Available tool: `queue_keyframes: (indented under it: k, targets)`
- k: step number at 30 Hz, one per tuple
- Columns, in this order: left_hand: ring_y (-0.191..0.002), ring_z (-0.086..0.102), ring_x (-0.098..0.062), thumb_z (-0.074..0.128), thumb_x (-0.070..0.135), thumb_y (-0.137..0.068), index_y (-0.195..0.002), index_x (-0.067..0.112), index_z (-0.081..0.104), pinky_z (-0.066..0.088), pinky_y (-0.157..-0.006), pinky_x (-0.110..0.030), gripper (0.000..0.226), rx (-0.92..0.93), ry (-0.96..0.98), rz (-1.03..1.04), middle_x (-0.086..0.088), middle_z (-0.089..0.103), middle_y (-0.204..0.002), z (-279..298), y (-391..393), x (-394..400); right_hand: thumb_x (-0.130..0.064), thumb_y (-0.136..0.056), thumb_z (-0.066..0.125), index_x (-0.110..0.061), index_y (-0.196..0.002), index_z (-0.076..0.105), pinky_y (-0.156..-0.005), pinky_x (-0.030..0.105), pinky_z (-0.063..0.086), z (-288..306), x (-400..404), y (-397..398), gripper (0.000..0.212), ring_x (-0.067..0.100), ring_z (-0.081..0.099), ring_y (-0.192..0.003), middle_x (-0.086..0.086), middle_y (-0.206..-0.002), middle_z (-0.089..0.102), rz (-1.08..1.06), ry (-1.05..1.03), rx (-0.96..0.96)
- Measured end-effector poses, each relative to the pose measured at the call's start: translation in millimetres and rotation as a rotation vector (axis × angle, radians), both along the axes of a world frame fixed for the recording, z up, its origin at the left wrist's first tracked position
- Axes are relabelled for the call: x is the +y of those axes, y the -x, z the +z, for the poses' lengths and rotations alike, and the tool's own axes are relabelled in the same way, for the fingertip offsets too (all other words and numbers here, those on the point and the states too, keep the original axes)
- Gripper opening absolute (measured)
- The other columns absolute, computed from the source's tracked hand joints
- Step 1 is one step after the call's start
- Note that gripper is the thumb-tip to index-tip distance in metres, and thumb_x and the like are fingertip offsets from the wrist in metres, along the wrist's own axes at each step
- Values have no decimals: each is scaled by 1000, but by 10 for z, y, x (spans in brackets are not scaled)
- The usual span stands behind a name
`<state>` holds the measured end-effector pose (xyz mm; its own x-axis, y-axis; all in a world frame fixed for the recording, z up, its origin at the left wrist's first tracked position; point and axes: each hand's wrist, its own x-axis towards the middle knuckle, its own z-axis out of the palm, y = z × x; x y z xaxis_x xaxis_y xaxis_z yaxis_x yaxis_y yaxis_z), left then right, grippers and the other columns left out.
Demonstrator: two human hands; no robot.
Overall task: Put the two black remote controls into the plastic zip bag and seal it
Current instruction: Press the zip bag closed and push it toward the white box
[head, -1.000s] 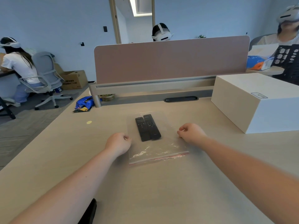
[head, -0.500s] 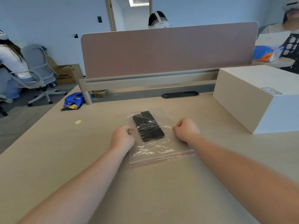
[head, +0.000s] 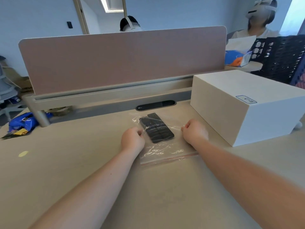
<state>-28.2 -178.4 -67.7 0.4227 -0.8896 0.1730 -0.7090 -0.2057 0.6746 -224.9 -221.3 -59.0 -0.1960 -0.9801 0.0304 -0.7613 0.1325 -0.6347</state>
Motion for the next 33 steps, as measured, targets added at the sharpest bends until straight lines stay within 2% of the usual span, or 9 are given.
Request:
queue_keyframes:
  k: [2, 5, 9, 13, 16, 22, 27, 30, 33]
  targets:
    - [-106, 62, -28, 58, 15, -88, -104, 14, 70, 49, -91, -34, 20, -5, -1, -20, -8, 71, -112, 4, 121, -135, -24, -91, 52, -14, -98, 62, -73, 29, 42, 3, -87, 105, 16, 32, 61, -99, 11, -106, 67, -31, 7, 16]
    - [-106, 61, -29, 57, 15, -88, -106, 14, 69, 48, -90, -34, 22, -14, -1, -43, -8, 70, -113, 1, 271, -306, -22, -92, 53, -11, -103, 62, -77, 31, 46, 37, -190, 222, 19, 33, 61, -101, 13, -109, 66, -69, 30, 61]
    - [-107, 61, -30, 55, 14, -89, -107, 14, 68, 48, -89, -33, 22, -31, 10, -69, -9, 70, -113, 1, 446, -485, -11, -91, 51, -6, -103, 61, -71, 29, 41, 95, -292, 342, 16, 35, 62, -102, 16, -110, 66, -103, 54, 126]
    - [-107, 60, -32, 53, 12, -89, -107, 13, 68, 48, -87, -33, 24, -59, 14, -79, -11, 69, -114, 5, 605, -565, 0, -89, 51, -5, -101, 62, -72, 31, 46, 123, -295, 384, 17, 34, 63, -100, 16, -109, 67, -104, 72, 261]
    - [-109, 59, -32, 52, 12, -89, -110, 12, 67, 48, -87, -34, 25, -76, 4, -73, -11, 68, -115, -3, 649, -571, 6, -87, 46, -7, -105, 58, -72, 34, 47, 144, -287, 383, 25, 34, 62, -100, 15, -109, 65, -56, 103, 373]
    - [-112, 58, -32, 54, 13, -88, -112, 9, 65, 47, -90, -33, 27, -59, 22, -66, -12, 67, -118, 1, 642, -474, 2, -89, 45, -10, -118, 45, -75, 39, 47, 177, -164, 405, 32, 36, 57, -103, 15, -117, 54, 103, 170, 583]
    - [-113, 56, -33, 56, 14, -87, -112, 8, 65, 46, -92, -34, 27, -53, -17, -80, -13, 65, -120, 20, 655, -424, -9, -95, 43, -10, -118, 52, -85, 38, 46, 143, -99, 480, 24, 31, 47, -116, 13, -122, 53, 223, 184, 694]
    - [-117, 55, -32, 56, 13, -86, -118, 9, 61, 45, -96, -34, 33, -40, -37, -80, -12, 63, -124, 25, 659, -360, -3, -94, 40, -8, -121, 55, -93, 39, 44, 153, -53, 562, 31, 30, 44, -121, 12, -126, 53, 299, 135, 826]
    - [-117, 54, -31, 57, 14, -85, -122, 8, 57, 44, -97, -35, 37, -42, -30, -85, -12, 62, -125, 25, 653, -273, -1, -95, 38, -7, -124, 55, -96, 38, 44, 161, -16, 602, 34, 30, 46, -122, 13, -127, 55, 341, 114, 875]
